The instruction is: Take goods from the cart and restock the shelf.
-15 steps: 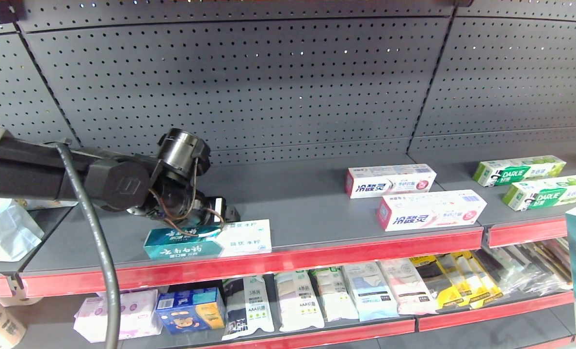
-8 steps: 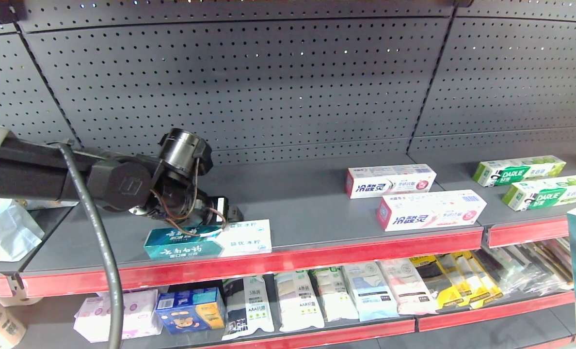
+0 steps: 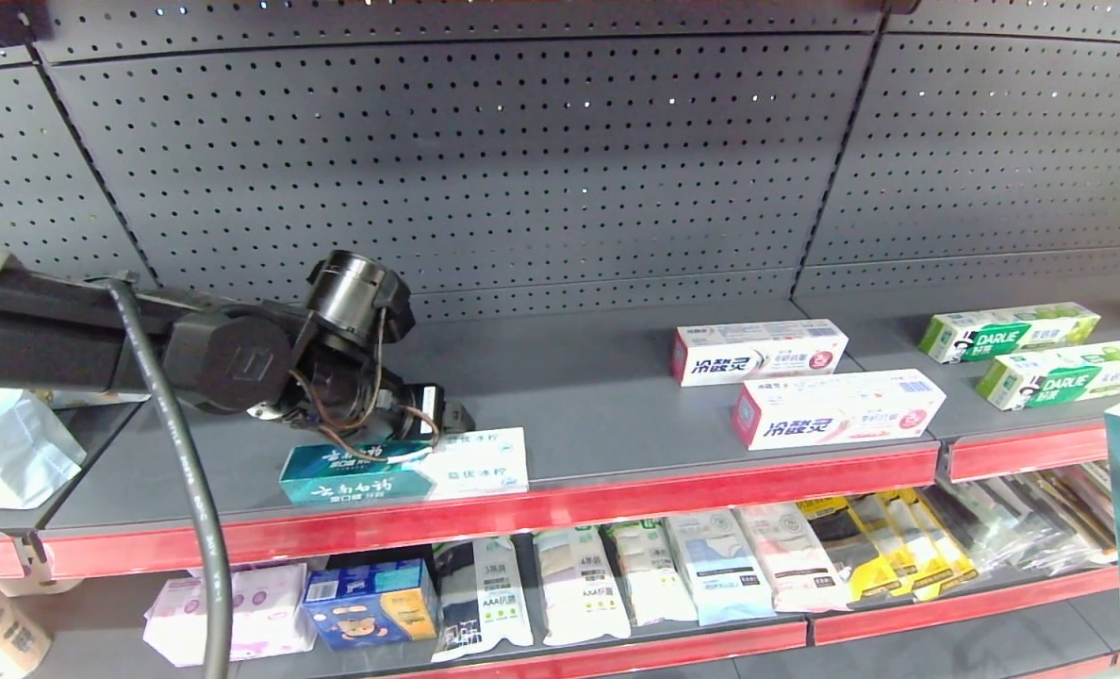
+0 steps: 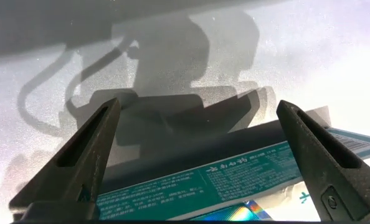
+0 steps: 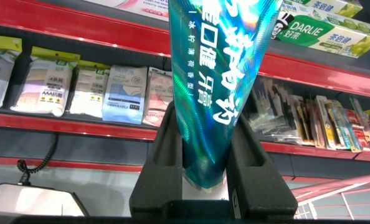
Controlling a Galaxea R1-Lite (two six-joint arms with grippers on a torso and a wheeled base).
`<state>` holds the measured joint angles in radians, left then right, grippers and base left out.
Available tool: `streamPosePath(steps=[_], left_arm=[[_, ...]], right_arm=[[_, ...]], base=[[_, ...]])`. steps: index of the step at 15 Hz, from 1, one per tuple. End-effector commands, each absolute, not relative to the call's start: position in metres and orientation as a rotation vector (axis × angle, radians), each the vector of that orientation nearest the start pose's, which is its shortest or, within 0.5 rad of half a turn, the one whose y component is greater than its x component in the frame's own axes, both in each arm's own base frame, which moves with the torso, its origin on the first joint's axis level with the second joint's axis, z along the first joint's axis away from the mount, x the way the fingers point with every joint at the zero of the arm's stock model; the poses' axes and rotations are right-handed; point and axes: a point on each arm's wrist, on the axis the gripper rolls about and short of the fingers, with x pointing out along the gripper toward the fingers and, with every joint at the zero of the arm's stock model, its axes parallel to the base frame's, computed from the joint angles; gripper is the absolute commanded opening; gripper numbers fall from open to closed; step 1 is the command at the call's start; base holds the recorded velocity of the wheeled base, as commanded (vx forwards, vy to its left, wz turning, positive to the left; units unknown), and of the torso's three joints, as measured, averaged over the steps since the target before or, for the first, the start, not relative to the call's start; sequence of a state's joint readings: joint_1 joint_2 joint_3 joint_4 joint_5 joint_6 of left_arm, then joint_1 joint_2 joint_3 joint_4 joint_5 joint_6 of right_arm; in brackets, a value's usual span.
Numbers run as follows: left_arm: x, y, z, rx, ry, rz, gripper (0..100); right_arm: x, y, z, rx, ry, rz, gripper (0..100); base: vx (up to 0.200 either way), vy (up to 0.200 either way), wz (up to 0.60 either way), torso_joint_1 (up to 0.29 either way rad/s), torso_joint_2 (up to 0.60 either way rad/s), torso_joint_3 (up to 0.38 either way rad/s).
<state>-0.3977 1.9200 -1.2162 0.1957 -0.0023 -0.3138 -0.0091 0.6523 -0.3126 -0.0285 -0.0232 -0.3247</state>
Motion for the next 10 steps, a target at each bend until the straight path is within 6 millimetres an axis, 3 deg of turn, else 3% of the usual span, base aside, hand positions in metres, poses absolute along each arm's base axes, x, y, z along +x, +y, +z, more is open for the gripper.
streamPosePath(steps=[1, 10], left_arm=[[0.321, -0.135, 0.146, -0.114, 0.938, -0.233, 100], [0.329, -0.139, 0.139, -0.125, 0.92, -0.25, 100]], right_arm=[[0.049, -0.001, 0.164, -0.325, 0.312, 0.019, 0], [0.049, -0.001, 0.163, -0.325, 0.317, 0.019, 0]], base=[[0.0, 0.0, 0.0, 0.0, 0.0, 0.0], [0.0, 0.0, 0.0, 0.0, 0.0, 0.0]])
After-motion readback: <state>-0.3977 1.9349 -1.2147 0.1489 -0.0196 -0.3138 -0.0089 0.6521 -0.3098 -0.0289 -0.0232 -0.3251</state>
